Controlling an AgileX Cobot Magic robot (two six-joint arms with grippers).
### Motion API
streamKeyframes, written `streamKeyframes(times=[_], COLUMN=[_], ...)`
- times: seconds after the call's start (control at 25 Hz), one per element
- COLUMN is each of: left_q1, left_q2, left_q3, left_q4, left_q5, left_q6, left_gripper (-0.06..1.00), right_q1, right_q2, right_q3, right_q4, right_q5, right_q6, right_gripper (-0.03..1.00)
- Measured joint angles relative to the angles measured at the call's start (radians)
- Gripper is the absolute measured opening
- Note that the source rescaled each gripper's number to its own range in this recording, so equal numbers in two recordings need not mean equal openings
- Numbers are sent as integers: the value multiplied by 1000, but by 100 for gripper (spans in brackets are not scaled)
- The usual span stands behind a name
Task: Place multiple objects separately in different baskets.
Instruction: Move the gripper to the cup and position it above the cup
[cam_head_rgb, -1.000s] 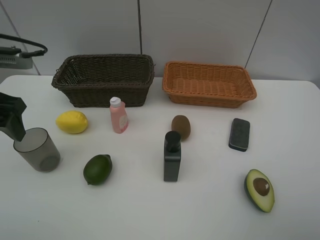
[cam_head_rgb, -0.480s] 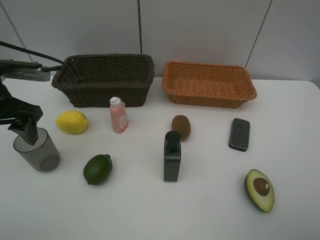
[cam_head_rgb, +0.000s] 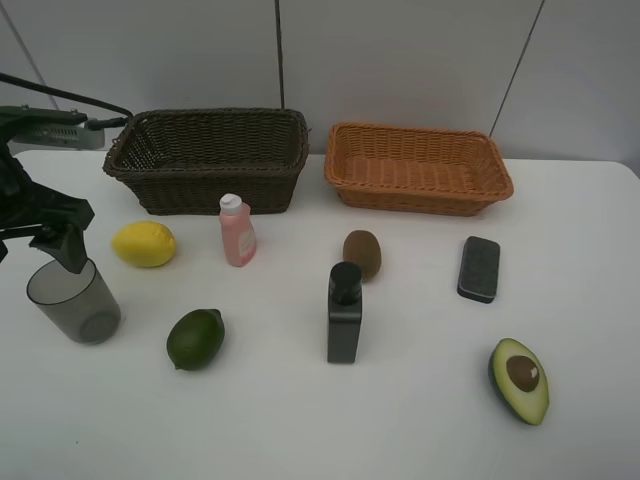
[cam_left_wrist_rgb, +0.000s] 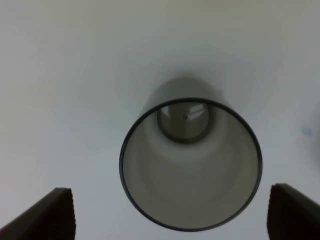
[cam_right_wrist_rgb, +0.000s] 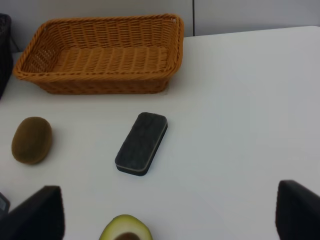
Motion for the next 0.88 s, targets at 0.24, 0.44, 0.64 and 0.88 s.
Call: streamKeyframes(times=[0.24,0.44,0.64,0.88], left_q1=[0,0,0,0], left_q2=[1,29,71,71], left_q3=[0,-1,-1,-1], left_q4=[-13,-40,-41,-41], left_q5=[-55,-70,-70,-69], left_q6=[0,24,25,25], left_gripper=[99,99,99,99], right_q1=[0,0,0,0], right_q2=[0,0,0,0], right_q3=[0,0,0,0], right_q4=[0,0,0,0], right_q5=[0,0,0,0], right_q6=[0,0,0,0], right_gripper=[100,100,100,100])
